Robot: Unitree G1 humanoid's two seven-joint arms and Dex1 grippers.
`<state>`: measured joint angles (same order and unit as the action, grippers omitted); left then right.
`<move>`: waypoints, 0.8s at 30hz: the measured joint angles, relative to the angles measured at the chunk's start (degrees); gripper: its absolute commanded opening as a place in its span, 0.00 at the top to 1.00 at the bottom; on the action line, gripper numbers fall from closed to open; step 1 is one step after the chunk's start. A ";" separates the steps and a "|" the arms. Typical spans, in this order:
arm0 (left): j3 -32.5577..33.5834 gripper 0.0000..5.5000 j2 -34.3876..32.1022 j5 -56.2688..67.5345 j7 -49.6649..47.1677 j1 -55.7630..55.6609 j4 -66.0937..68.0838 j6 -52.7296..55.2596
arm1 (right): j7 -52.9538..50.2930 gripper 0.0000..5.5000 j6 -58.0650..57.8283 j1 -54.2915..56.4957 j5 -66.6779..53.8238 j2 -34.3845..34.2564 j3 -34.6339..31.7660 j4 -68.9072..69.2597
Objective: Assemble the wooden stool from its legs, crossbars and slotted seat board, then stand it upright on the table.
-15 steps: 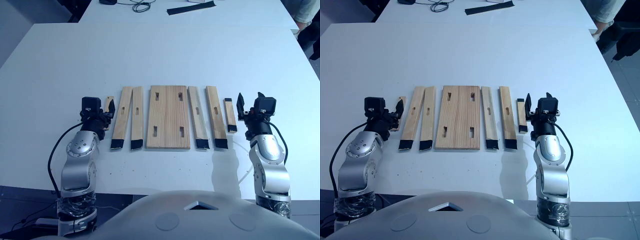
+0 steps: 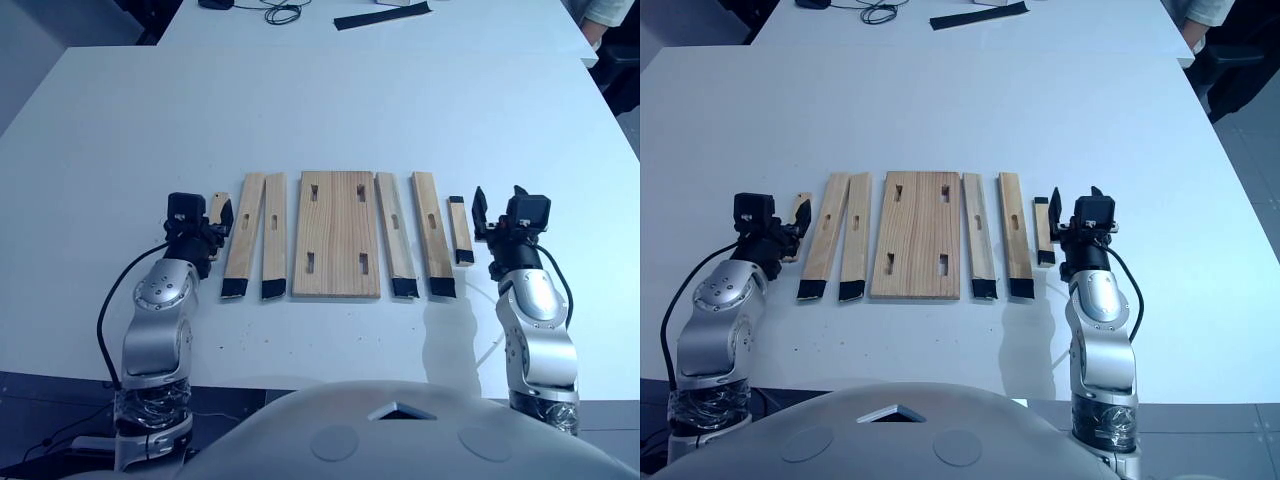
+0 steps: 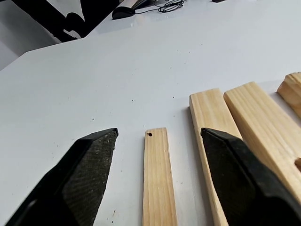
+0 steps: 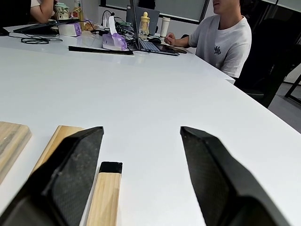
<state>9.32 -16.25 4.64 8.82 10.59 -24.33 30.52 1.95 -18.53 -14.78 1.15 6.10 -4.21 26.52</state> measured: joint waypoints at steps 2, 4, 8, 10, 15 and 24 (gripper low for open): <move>0.00 0.40 0.01 -0.11 -0.12 -0.07 0.07 -0.51 | 0.00 0.45 0.01 0.02 0.00 -0.03 -0.01 -0.01; 0.00 0.40 0.01 -0.55 -0.21 -0.12 0.12 -1.29 | 0.01 0.45 0.01 0.03 -0.02 -0.03 -0.05 -0.01; 0.00 0.40 0.01 -1.04 -0.24 -0.23 0.15 -1.40 | 0.01 0.45 0.01 0.12 -0.02 -0.04 -0.11 -0.01; 0.00 0.40 0.03 -1.07 -0.22 -0.24 0.15 -1.40 | 0.01 0.45 0.01 0.12 -0.01 -0.07 -0.08 -0.01; -0.01 0.40 0.04 -1.07 -0.18 -0.67 0.18 -1.27 | 0.00 0.45 0.00 0.13 -0.01 -0.30 -0.02 -0.09; -0.21 0.40 0.04 -1.17 -0.20 -1.26 1.01 -1.14 | 0.06 0.45 0.15 0.34 0.11 -0.41 0.95 -0.31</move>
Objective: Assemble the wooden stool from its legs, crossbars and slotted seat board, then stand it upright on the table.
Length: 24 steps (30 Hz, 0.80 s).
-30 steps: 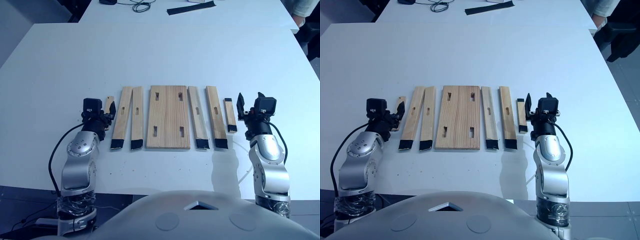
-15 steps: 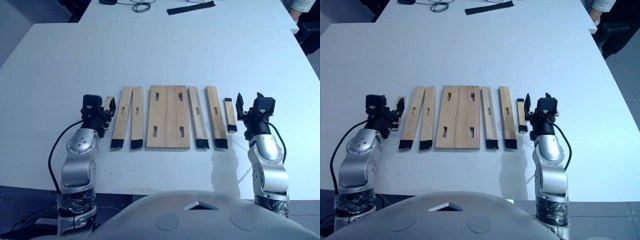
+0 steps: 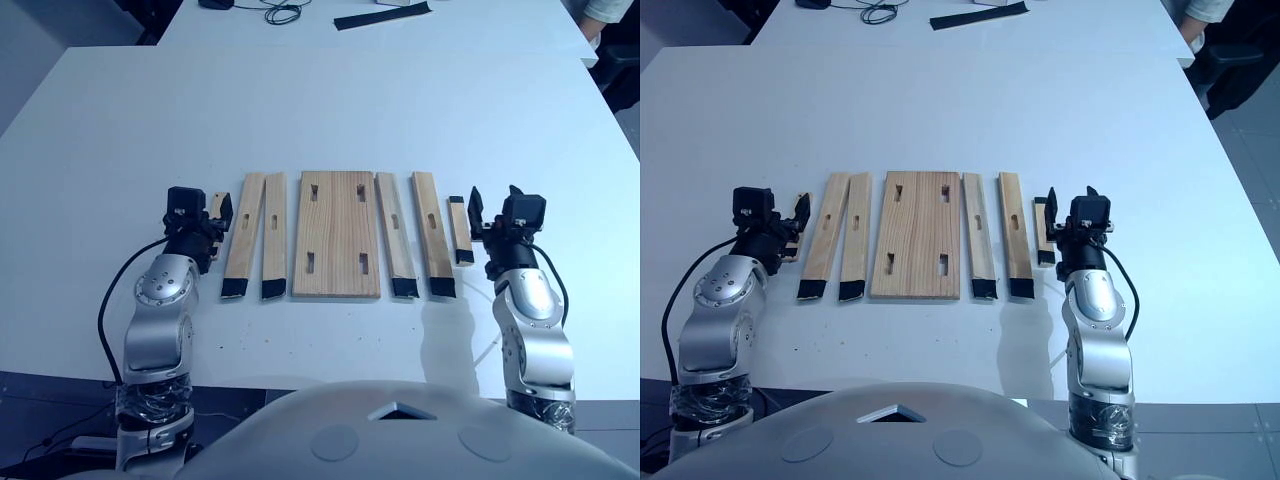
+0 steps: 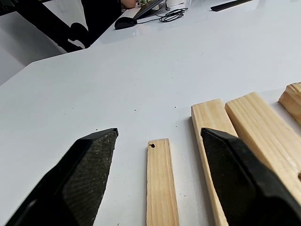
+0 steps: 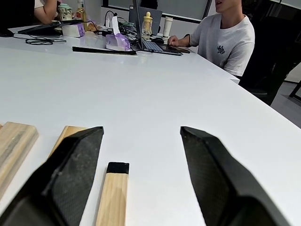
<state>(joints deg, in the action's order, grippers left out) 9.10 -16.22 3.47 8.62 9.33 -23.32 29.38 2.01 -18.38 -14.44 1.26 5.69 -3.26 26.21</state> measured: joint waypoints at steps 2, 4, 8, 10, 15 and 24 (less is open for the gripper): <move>0.02 0.40 0.00 0.00 -0.02 -0.29 0.30 0.00 | -0.02 0.45 0.01 0.26 -0.01 0.00 -0.02 -0.15; 0.01 0.40 0.00 0.00 -0.02 -0.61 0.37 0.00 | -0.04 0.45 0.01 0.52 -0.01 0.00 -0.04 -0.35; 0.00 0.40 0.00 0.00 -0.02 -1.00 0.49 0.08 | -0.09 0.45 0.02 0.81 -0.01 -0.04 -0.06 -0.40; 0.00 0.40 0.00 0.00 -0.01 -1.00 0.50 0.37 | -0.10 0.45 0.02 0.81 -0.01 -0.07 -0.05 -0.40; 0.10 0.40 0.00 0.10 0.00 -1.58 0.37 3.10 | -0.16 0.45 0.07 0.80 0.00 -0.10 -0.08 -0.65; 2.46 0.40 -3.14 5.09 3.28 -4.83 -0.15 17.33 | -1.37 0.45 0.31 -0.60 0.17 -0.89 0.33 -0.76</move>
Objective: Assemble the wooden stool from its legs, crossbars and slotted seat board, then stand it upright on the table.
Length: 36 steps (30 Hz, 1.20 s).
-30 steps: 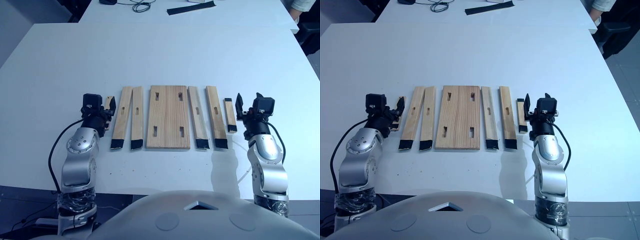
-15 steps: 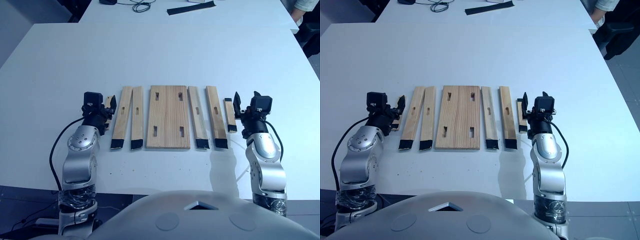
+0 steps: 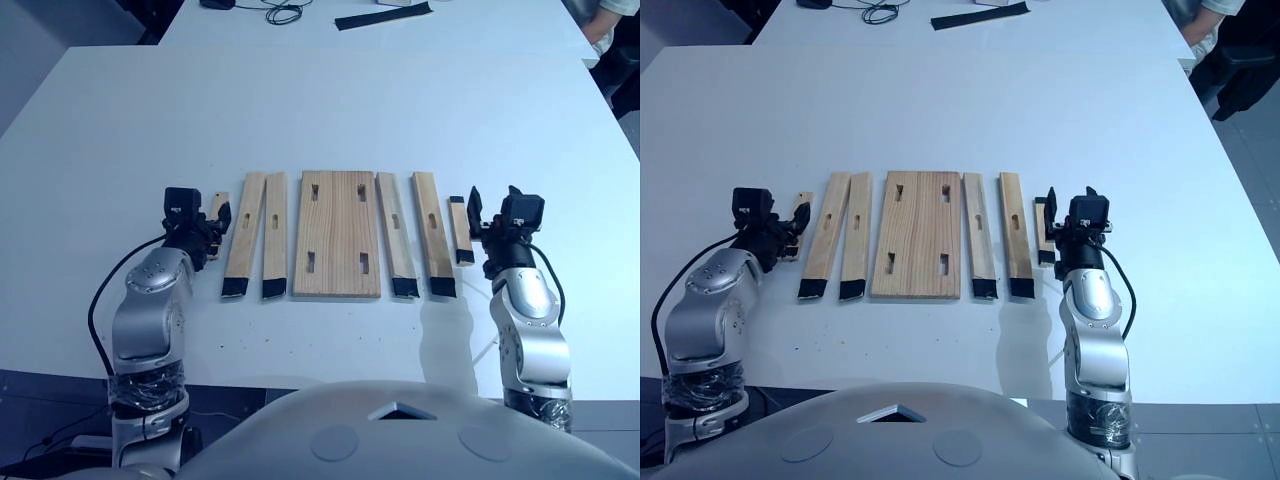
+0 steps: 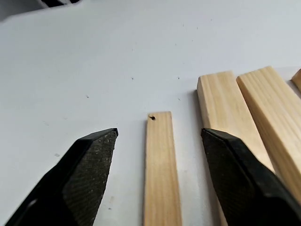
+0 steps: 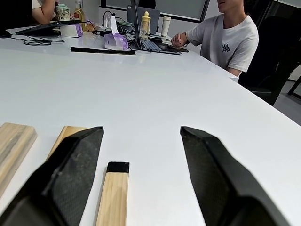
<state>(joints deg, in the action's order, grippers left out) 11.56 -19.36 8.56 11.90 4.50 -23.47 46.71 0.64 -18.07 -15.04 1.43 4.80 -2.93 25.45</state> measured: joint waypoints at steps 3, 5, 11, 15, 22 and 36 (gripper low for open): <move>-1.42 0.40 -3.85 -0.09 2.40 -0.58 0.47 1.82 | -0.30 0.45 0.00 -0.49 0.62 -0.11 0.41 0.21; -2.33 0.40 -5.41 -0.21 3.56 -0.60 0.94 2.41 | -0.39 0.45 0.01 -1.05 0.83 -0.15 0.54 0.49; -2.63 0.40 -7.49 -0.59 3.92 -0.59 1.57 2.94 | -0.40 0.45 0.00 -2.27 0.89 -0.22 0.60 0.94; -2.64 0.40 -7.50 -0.59 3.78 -0.60 1.92 3.55 | -0.46 0.45 0.00 -2.51 0.97 -0.30 0.79 1.09; -2.08 0.40 -7.50 -0.08 3.80 -0.73 2.63 6.36 | -0.49 0.45 -0.01 -2.80 1.02 -0.41 0.90 1.24; -6.20 0.66 -15.00 0.56 9.70 1.13 0.78 9.91 | -0.93 0.45 -0.56 -6.41 1.20 -1.08 2.59 3.72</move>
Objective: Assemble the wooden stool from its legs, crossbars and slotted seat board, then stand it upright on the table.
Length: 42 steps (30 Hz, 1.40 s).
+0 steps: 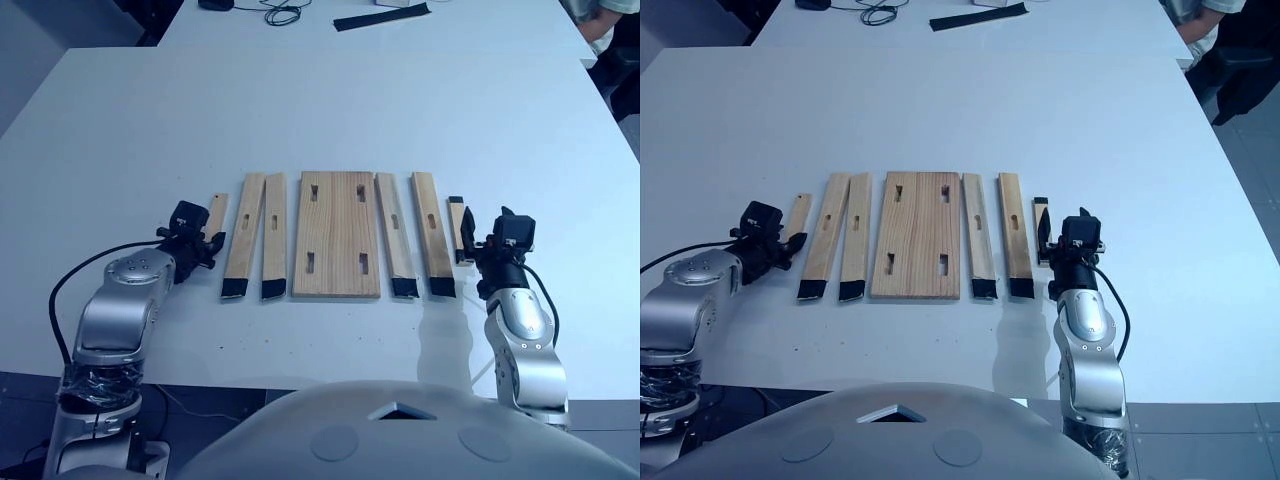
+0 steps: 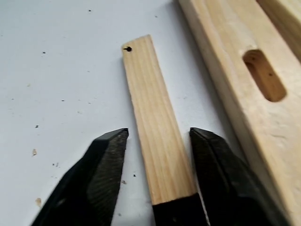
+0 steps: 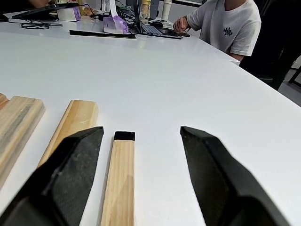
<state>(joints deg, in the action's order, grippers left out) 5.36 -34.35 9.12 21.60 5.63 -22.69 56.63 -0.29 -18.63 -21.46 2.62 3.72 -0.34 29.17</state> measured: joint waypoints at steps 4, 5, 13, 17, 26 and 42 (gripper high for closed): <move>1.22 0.76 0.07 1.15 0.38 -0.26 0.72 0.81 | -0.26 0.45 0.00 -0.06 0.01 -0.21 -0.02 0.53; 1.54 0.76 0.07 1.15 0.33 -0.51 1.16 0.90 | -0.43 0.45 0.00 -0.06 0.02 -0.26 -0.02 0.60; 5.77 0.76 2.70 1.86 -2.17 -4.46 5.58 2.83 | -1.33 0.45 0.01 0.07 0.03 -0.61 -0.12 0.76; 7.15 0.76 2.93 1.93 -2.26 -9.66 7.87 -2.67 | -0.96 0.45 0.01 1.95 -0.28 -0.02 -1.95 0.76; 14.30 0.76 7.06 36.17 12.65 -33.45 -1.75 -1.94 | 14.46 0.45 -9.12 17.35 -31.45 7.37 -16.14 -1.55; 4.08 0.76 9.08 61.42 27.53 -24.78 -8.11 -0.28 | 37.14 0.45 -42.24 44.66 -93.92 30.38 -13.15 -9.30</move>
<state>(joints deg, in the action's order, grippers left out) 9.44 -25.28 70.54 49.13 -19.15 -30.80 56.35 36.85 -60.87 23.20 -91.30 34.10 -13.49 19.87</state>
